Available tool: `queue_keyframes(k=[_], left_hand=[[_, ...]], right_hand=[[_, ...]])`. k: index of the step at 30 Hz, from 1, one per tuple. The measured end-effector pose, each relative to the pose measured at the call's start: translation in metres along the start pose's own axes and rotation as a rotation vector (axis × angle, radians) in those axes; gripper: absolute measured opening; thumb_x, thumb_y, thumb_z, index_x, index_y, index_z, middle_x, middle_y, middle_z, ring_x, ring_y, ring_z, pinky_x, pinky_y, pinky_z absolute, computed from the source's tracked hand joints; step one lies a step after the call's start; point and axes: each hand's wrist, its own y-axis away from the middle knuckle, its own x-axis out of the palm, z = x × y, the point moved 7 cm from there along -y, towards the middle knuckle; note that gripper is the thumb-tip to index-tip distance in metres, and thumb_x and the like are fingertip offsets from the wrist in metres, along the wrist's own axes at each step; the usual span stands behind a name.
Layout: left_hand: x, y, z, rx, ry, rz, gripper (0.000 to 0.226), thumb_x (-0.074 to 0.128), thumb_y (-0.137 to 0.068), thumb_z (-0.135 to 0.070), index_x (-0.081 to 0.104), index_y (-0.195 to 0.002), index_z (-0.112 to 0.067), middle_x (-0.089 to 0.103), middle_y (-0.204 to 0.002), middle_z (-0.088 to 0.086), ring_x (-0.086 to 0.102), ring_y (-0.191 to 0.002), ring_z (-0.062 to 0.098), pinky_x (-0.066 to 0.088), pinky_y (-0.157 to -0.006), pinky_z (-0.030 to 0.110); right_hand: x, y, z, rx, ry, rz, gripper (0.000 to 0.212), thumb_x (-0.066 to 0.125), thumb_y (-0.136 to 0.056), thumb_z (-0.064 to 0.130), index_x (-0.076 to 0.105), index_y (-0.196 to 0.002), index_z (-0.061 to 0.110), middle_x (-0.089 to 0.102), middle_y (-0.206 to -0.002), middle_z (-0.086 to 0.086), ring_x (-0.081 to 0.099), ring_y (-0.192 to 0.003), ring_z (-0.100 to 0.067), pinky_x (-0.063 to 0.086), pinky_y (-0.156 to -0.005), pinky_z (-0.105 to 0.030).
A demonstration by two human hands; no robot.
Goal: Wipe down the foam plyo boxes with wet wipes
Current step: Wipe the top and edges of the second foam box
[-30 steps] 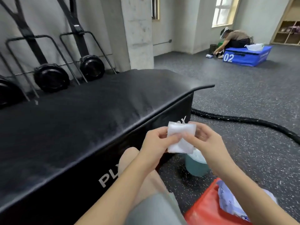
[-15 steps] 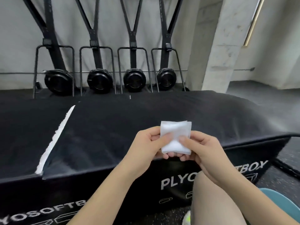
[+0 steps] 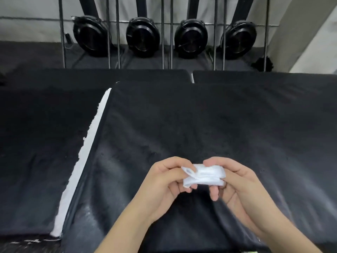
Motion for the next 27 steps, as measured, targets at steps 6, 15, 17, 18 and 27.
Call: queue_keyframes(k=[6, 15, 17, 18, 27], left_hand=[[-0.022, 0.008, 0.010, -0.051, 0.048, -0.073, 0.023, 0.054, -0.083, -0.018, 0.069, -0.082, -0.001, 0.063, -0.088, 0.022, 0.059, -0.070, 0.025, 0.047, -0.063, 0.029], [-0.053, 0.112, 0.034, 0.177, -0.499, -0.375, 0.029, 0.070, -0.090, -0.010, 0.070, -0.105, -0.034, 0.068, -0.085, 0.013, 0.057, -0.069, 0.012, 0.052, -0.069, 0.033], [-0.056, 0.147, 0.034, 0.201, -0.508, -0.452, 0.036, 0.072, -0.090, -0.013, 0.067, -0.112, -0.041, 0.071, -0.081, -0.001, 0.060, -0.069, 0.009, 0.053, -0.068, 0.029], [-0.057, 0.162, 0.032, 0.212, -0.491, -0.470, 0.036, 0.074, -0.089, -0.014, 0.066, -0.114, -0.041, 0.072, -0.080, -0.004, 0.062, -0.069, 0.008, 0.052, -0.068, 0.026], [-0.061, 0.221, -0.005, 0.293, -0.381, -0.381, 0.021, 0.069, -0.095, -0.023, 0.073, -0.113, -0.035, 0.077, -0.097, 0.001, 0.068, -0.083, 0.012, 0.055, -0.078, 0.026]], right_hand=[[0.009, -0.013, -0.017, -0.016, 0.020, 0.014, 0.022, 0.053, -0.087, -0.003, 0.074, -0.085, 0.003, 0.064, -0.083, -0.029, 0.051, -0.051, -0.026, 0.048, -0.054, -0.034], [0.050, 0.066, -0.065, -0.231, 0.449, -0.084, 0.016, 0.062, -0.092, 0.024, 0.078, -0.089, 0.020, 0.074, -0.095, 0.000, 0.068, -0.092, -0.018, 0.057, -0.083, -0.040], [0.064, 0.090, -0.073, -0.223, 0.493, -0.104, 0.013, 0.067, -0.089, 0.031, 0.078, -0.090, 0.024, 0.074, -0.092, 0.001, 0.069, -0.090, -0.017, 0.057, -0.086, -0.040], [0.073, 0.100, -0.075, -0.218, 0.494, -0.099, 0.012, 0.069, -0.087, 0.033, 0.078, -0.091, 0.025, 0.074, -0.092, 0.001, 0.069, -0.089, -0.018, 0.057, -0.086, -0.039], [0.141, 0.132, -0.055, -0.499, 0.976, 0.002, 0.033, 0.083, -0.070, 0.047, 0.069, -0.100, 0.045, 0.063, -0.114, 0.026, 0.055, -0.112, 0.003, 0.041, -0.089, -0.018]])
